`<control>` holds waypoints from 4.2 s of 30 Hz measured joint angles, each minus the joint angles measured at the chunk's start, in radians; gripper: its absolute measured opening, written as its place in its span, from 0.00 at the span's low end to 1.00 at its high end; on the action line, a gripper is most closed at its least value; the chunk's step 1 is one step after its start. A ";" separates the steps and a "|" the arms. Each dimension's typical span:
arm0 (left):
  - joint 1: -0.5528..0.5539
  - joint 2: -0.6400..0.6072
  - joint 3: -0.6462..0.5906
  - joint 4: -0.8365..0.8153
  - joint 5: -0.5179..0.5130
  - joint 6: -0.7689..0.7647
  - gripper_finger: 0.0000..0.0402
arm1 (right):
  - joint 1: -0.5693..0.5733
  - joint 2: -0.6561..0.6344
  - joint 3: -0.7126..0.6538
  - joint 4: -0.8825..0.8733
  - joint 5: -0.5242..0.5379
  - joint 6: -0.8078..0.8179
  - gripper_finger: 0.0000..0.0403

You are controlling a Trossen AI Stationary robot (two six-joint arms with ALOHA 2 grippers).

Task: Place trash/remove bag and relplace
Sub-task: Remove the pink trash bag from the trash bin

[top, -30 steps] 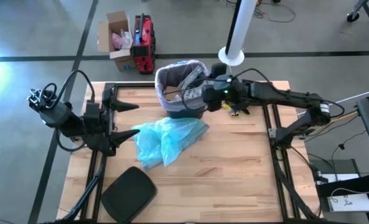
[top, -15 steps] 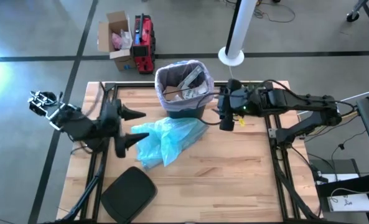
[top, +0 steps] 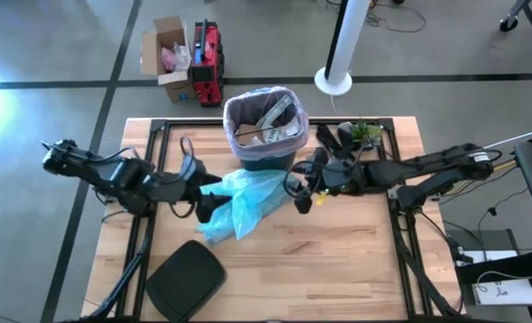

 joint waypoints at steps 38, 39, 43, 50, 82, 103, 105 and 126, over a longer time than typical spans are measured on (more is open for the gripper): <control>1.460 0.360 0.392 -0.013 1.146 0.466 0.87 | 0.225 0.000 -0.101 -0.042 0.180 0.413 0.55; 1.470 0.381 0.393 0.000 1.149 0.472 0.87 | 0.236 0.000 -0.101 -0.065 0.180 0.439 0.55; 1.487 0.449 0.391 0.007 1.151 0.493 0.87 | 0.275 0.000 -0.101 -0.115 0.196 0.525 0.53; 1.488 0.518 0.390 0.047 1.150 0.524 0.87 | 0.312 0.000 -0.101 -0.116 0.229 0.595 0.54; 0.880 -0.042 -0.325 0.562 0.669 0.276 0.87 | 0.309 -0.013 -0.101 -0.176 0.290 0.482 0.56; -0.053 -0.144 -0.470 0.815 -0.721 0.351 0.71 | 0.312 -0.076 -0.101 -0.219 0.214 0.518 0.61; -0.058 -0.133 -0.470 0.812 -0.722 0.347 0.63 | 0.306 -0.087 -0.101 -0.245 0.242 0.525 0.62; 0.721 -0.316 -0.457 0.485 0.352 0.337 0.23 | -0.003 -0.317 -0.281 -0.237 -0.117 0.709 0.55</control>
